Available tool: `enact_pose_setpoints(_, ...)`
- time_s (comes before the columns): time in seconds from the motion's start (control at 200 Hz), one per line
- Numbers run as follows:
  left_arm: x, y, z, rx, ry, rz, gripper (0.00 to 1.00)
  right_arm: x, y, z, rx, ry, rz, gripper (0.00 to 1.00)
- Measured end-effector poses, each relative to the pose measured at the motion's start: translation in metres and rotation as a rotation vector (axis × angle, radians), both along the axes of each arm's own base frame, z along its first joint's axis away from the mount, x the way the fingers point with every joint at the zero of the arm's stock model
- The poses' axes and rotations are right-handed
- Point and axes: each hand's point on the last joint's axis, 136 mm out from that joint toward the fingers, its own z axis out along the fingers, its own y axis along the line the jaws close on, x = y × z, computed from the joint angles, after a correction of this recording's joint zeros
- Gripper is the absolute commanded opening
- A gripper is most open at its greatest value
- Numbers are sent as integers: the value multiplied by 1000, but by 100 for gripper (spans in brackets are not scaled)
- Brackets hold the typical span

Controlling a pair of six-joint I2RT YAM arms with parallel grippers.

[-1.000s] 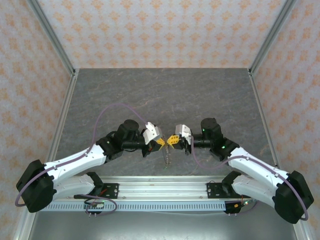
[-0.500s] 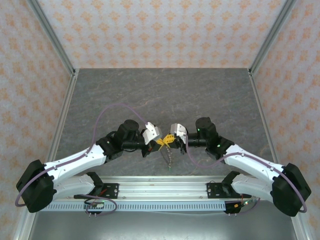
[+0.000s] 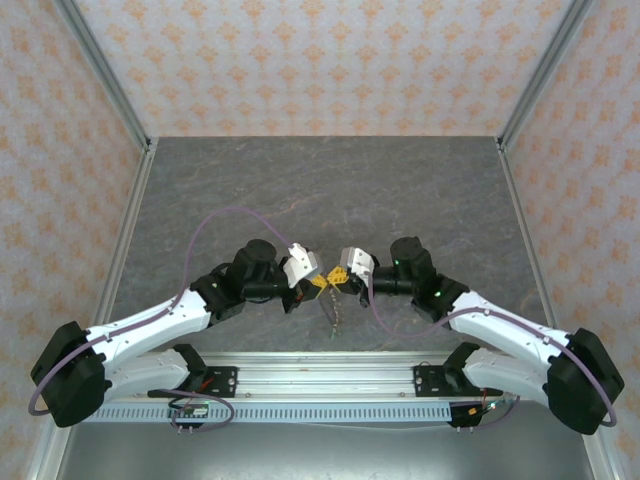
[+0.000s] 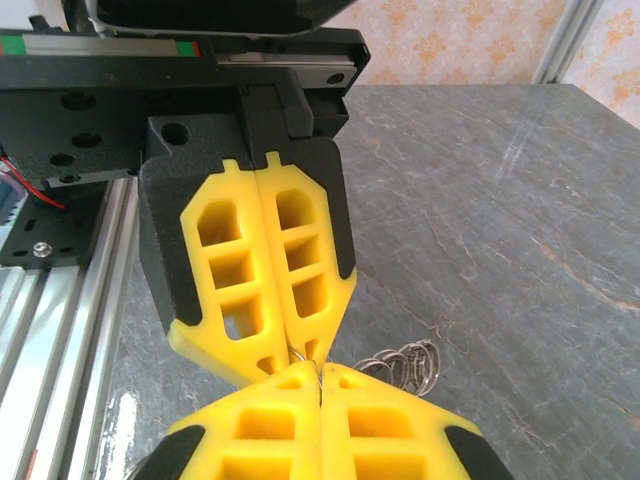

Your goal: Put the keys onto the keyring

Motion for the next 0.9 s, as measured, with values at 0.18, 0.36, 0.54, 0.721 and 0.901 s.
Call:
enact_pose_setpoints(0.18, 1, -1, 2, -7, -7, 0, 0, 2, -2, 0, -12, -31, -10, 0)
enact_pose_setpoints(0.36, 1, -1, 2, -8, -7, -1, 0, 1, -4, -2, -37, -43, -13, 0)
enact_pose_setpoints(0.54, 1, -1, 3, -11, -11, -1, 0, 7, -8, -10, -88, -48, -51, 0)
enact_pose_setpoints(0.721, 1, -2, 3, -12, -11, -1, 0, 7, -8, -11, -86, -17, -67, 0)
enact_pose_setpoints(0.901, 2, -2, 2, -9, -9, -1, 0, 7, -7, -13, -77, 27, -80, 3)
